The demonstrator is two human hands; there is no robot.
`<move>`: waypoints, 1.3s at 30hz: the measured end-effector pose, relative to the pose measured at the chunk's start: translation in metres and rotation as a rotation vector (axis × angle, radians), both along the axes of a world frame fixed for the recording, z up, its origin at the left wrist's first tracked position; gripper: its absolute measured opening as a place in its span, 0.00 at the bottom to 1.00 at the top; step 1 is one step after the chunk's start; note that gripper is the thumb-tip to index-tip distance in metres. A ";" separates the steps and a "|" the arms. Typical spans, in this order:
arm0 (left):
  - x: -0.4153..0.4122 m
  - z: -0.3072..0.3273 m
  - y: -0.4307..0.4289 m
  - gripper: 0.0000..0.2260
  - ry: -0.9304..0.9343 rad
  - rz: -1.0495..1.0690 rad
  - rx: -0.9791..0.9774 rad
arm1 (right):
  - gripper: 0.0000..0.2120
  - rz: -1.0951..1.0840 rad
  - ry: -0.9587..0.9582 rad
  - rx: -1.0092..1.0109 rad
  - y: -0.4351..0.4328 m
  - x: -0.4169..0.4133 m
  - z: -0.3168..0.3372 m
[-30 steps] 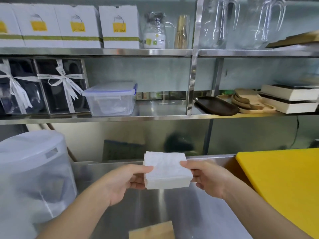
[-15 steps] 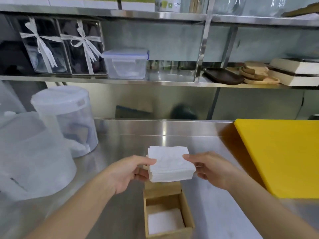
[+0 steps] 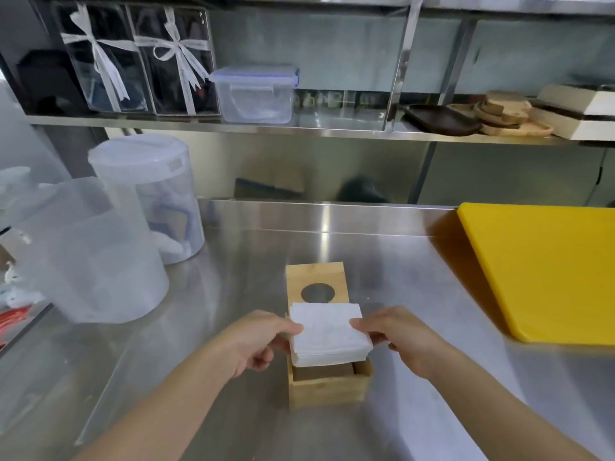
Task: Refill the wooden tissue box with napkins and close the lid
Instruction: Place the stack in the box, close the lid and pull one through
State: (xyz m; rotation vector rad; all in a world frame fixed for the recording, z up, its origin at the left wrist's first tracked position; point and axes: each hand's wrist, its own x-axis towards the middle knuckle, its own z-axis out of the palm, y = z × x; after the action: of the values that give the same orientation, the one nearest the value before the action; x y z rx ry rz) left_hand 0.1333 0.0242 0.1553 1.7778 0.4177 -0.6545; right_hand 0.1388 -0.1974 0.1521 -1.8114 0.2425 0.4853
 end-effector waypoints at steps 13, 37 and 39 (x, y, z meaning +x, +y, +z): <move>-0.018 -0.020 -0.015 0.09 -0.206 0.010 0.206 | 0.10 0.075 -0.068 -0.252 0.014 0.001 -0.014; -0.009 -0.043 -0.032 0.14 -0.540 -0.061 0.645 | 0.16 0.100 -0.135 -0.280 0.016 0.010 -0.033; -0.006 -0.042 -0.031 0.09 -0.546 -0.069 0.607 | 0.19 0.133 -0.152 -0.379 0.020 0.010 -0.032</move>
State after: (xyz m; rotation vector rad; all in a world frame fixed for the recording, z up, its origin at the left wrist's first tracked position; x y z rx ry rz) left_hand 0.1270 -0.0067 0.1130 2.4549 0.1817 -0.0560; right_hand 0.1486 -0.1773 0.1204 -2.2341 0.1134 0.4110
